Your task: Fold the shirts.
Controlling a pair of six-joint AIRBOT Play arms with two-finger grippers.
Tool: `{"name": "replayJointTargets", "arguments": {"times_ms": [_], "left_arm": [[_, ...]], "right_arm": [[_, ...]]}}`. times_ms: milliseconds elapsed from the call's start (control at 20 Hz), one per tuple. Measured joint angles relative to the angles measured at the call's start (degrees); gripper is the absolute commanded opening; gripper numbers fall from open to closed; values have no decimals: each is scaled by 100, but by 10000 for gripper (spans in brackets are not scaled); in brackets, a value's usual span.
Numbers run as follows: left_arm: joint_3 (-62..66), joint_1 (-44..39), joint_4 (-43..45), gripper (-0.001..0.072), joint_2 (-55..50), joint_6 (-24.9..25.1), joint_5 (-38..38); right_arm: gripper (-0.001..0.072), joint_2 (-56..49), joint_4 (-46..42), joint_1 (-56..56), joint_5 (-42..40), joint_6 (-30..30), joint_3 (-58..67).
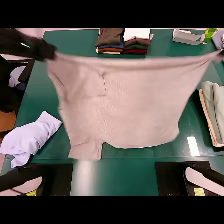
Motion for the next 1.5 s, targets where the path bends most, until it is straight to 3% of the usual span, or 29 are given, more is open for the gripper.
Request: {"name": "replayJointTargets", "arguments": {"times_ms": [250,450,800,1200,1250,1300,1350,1400,1500], "left_arm": [[-470,444,-280,22,-1276,35,686],[-483,863,-839,22,-1657,372,1165],[-575,1152,-1423,23,-1810,1034,597],[-1521,1185,-1867,23,-1838,1217,448],[-1572,1185,-1906,24,-1843,1220,442],[-1609,1185,-1930,43,-1845,1222,420],[-1628,1185,-1952,290,-1843,1226,391],[-1633,1185,-1961,505,-1843,1226,341],[-1578,1185,-1976,484,-1823,1226,186]], "right_arm": [[13,-1226,28,125,-479,7,-953],[14,-1963,125,149,-782,9,-809],[14,-2321,299,160,-715,9,-640],[20,-2352,328,186,-984,11,-1816],[119,-2352,339,205,-1012,13,-1895],[368,-2352,337,229,-1060,20,-1947],[413,-2352,334,267,-1088,17,-1965],[413,-2352,341,308,-1099,17,-1947],[412,-2339,337,372,-1099,9,-1808]]}}
